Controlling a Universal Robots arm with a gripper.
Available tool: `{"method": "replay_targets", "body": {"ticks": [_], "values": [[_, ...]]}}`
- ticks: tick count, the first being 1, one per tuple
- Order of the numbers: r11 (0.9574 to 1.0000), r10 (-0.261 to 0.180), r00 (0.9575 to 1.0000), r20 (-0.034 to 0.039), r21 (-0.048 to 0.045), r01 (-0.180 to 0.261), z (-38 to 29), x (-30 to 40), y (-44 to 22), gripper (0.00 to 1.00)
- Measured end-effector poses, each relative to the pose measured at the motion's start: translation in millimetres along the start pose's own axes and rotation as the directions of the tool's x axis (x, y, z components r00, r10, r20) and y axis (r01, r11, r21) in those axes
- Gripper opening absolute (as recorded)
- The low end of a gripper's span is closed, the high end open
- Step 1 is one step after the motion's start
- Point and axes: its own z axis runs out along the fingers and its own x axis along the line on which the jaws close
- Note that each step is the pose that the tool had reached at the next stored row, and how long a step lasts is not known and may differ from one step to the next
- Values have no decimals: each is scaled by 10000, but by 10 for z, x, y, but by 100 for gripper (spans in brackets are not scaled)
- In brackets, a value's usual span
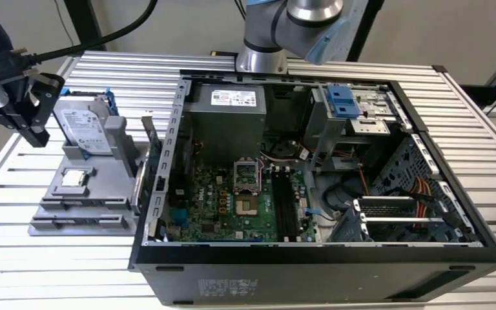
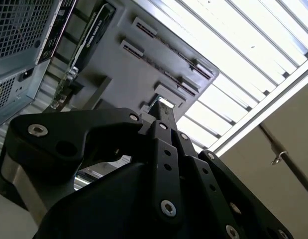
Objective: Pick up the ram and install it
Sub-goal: 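Pick up the ram and move it above insertion slot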
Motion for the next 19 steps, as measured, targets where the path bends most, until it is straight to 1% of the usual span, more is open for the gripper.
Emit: {"method": "replay_targets", "body": {"ticks": [19], "values": [[9998, -210, 9998, -13, -10, 210, 0, 0, 0, 0]]}}
